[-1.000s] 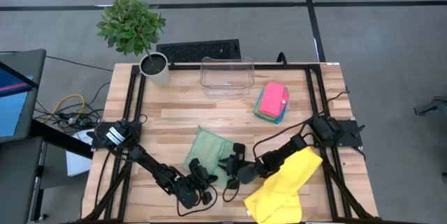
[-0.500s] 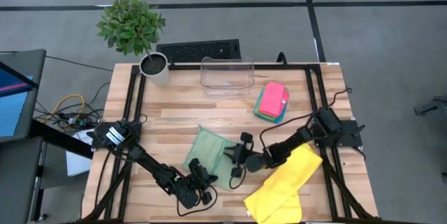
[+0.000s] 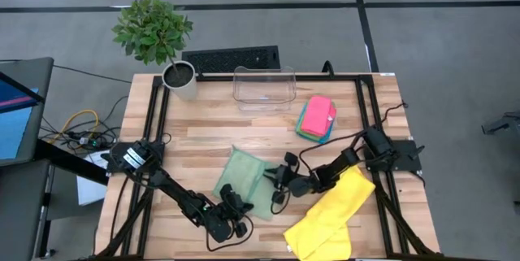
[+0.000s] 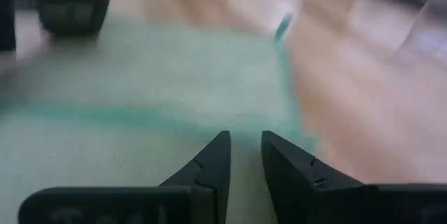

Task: Fold microfiber towels
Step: Fold the light green microfiber towel

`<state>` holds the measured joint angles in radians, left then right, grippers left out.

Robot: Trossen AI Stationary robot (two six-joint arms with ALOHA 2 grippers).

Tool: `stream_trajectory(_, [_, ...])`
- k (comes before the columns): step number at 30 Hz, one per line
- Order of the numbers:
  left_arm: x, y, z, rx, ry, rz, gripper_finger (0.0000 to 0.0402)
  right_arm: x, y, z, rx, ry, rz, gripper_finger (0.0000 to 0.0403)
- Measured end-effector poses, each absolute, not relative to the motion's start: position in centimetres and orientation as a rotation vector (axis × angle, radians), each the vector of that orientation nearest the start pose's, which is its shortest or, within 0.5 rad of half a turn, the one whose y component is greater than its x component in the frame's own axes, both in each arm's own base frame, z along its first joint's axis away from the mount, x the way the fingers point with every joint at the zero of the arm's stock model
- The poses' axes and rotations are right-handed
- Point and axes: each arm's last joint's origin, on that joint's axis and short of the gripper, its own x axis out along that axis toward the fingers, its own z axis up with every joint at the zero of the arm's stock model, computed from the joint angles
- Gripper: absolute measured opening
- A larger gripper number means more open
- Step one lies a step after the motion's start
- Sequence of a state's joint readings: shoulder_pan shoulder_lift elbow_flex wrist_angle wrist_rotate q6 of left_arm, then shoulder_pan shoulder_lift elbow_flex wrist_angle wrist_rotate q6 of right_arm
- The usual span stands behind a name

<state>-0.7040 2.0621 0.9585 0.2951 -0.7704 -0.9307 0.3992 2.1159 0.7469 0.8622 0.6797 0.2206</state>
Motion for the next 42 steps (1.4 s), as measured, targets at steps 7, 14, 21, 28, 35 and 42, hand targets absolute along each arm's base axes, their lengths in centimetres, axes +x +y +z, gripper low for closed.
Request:
stream_trajectory(7, [29.4, -22.5, 8.0, -0.364, 0.507, 0.316, 0.0000, 32.9, 11.2, 8.2, -0.104, 0.324, -0.362, 0.0107])
stream_trajectory(14, [29.4, -22.5, 8.0, -0.363, 0.505, 0.318, 0.0000, 32.8, 10.6, 4.7, -0.020, 0.383, -0.389, 0.0107])
stream_trajectory(21, [29.4, -22.4, 8.1, -0.354, 0.495, 0.328, 0.0000, 32.6, 12.2, 8.4, -0.029, 0.292, -0.316, 0.0107])
stream_trajectory(28, [29.6, -22.1, 8.1, -0.331, 0.459, 0.377, 0.0000, 31.8, 17.6, 11.5, -0.033, 0.211, 0.025, 0.0107])
stream_trajectory(35, [30.2, -21.2, 8.0, -0.320, 0.471, 0.387, 0.0000, 33.5, 21.0, 7.8, -0.070, 0.263, 0.093, 0.0107])
stream_trajectory(42, [30.0, -21.7, 8.0, -0.364, 0.511, 0.328, 0.0000, 34.6, 21.0, 4.6, 0.078, 0.373, 0.212, 0.0107])
